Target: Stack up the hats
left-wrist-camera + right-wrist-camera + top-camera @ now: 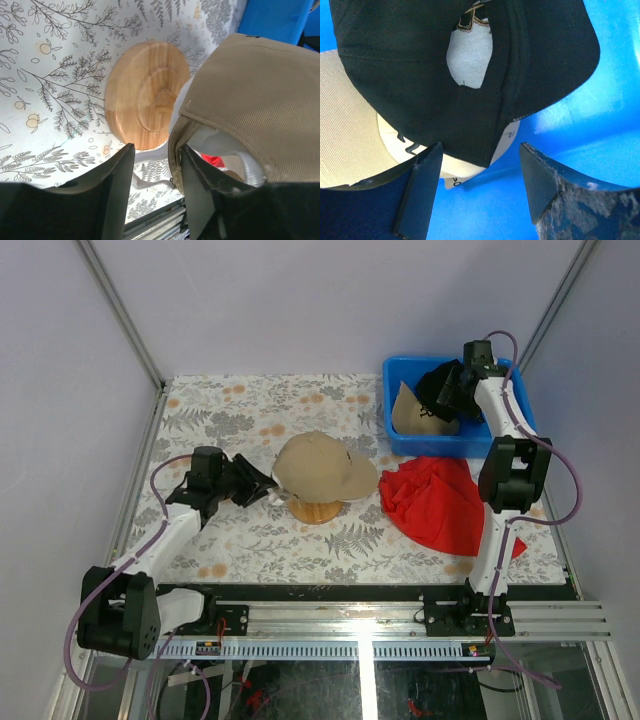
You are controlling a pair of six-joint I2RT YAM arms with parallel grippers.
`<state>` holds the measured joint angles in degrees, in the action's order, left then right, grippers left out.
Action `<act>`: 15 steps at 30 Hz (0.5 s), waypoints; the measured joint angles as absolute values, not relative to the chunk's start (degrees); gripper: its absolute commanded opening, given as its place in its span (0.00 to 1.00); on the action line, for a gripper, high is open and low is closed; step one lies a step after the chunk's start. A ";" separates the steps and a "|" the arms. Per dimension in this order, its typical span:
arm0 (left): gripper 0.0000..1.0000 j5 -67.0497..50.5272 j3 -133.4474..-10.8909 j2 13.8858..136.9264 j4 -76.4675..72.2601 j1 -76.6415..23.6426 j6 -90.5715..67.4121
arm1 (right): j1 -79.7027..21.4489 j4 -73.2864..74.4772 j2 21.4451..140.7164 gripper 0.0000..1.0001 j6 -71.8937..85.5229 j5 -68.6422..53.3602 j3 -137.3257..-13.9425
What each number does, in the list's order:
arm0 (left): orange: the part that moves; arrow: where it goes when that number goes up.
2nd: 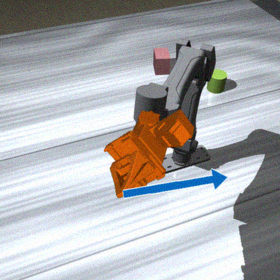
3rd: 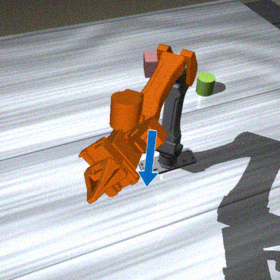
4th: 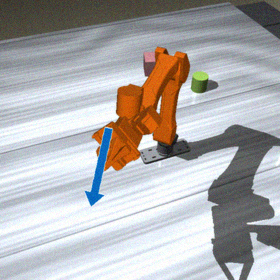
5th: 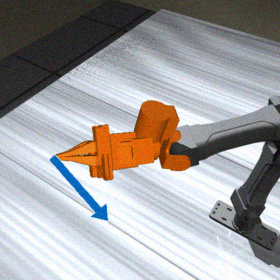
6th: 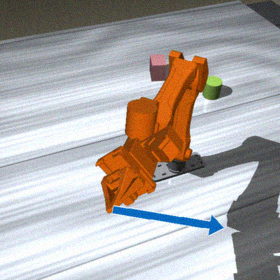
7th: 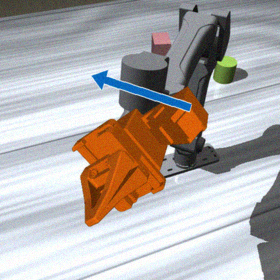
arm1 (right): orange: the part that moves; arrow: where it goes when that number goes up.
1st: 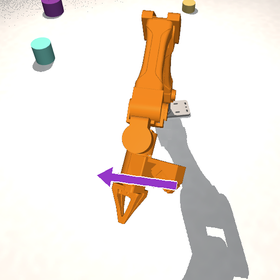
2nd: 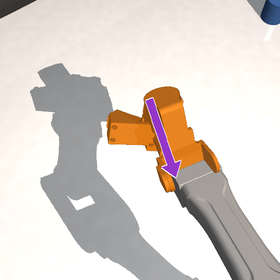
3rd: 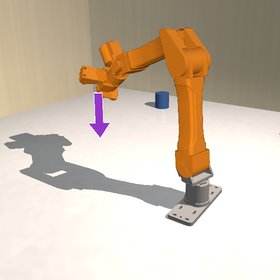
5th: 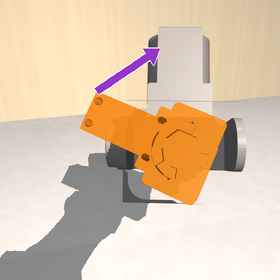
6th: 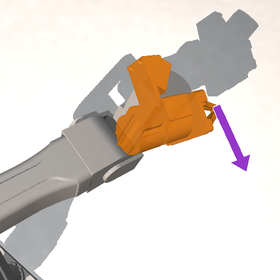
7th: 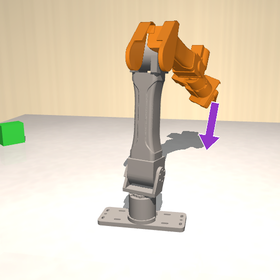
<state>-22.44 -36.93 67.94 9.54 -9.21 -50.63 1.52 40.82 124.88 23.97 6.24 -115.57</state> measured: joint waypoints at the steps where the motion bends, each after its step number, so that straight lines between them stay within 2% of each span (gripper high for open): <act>1: 0.48 -22.28 -37.28 67.31 10.07 -9.21 -50.65 | 1.52 40.12 125.27 0.65 24.05 6.00 -115.57; 2: 0.49 -21.98 -37.74 66.48 10.76 -9.21 -50.68 | 1.52 39.46 125.64 0.61 24.18 5.89 -115.57; 6: 0.54 -21.19 -39.03 63.64 12.45 -9.21 -50.92 | 1.58 37.63 126.63 0.15 24.62 5.04 -115.57; 8: 0.57 -20.71 -39.24 62.35 13.15 -9.21 -51.37 | 1.69 37.10 126.72 0.02 24.80 4.95 -115.55; 15: 0.61 -20.01 -39.29 59.72 14.15 -9.21 -53.21 | 2.04 35.42 125.78 0.00 25.19 4.99 -113.80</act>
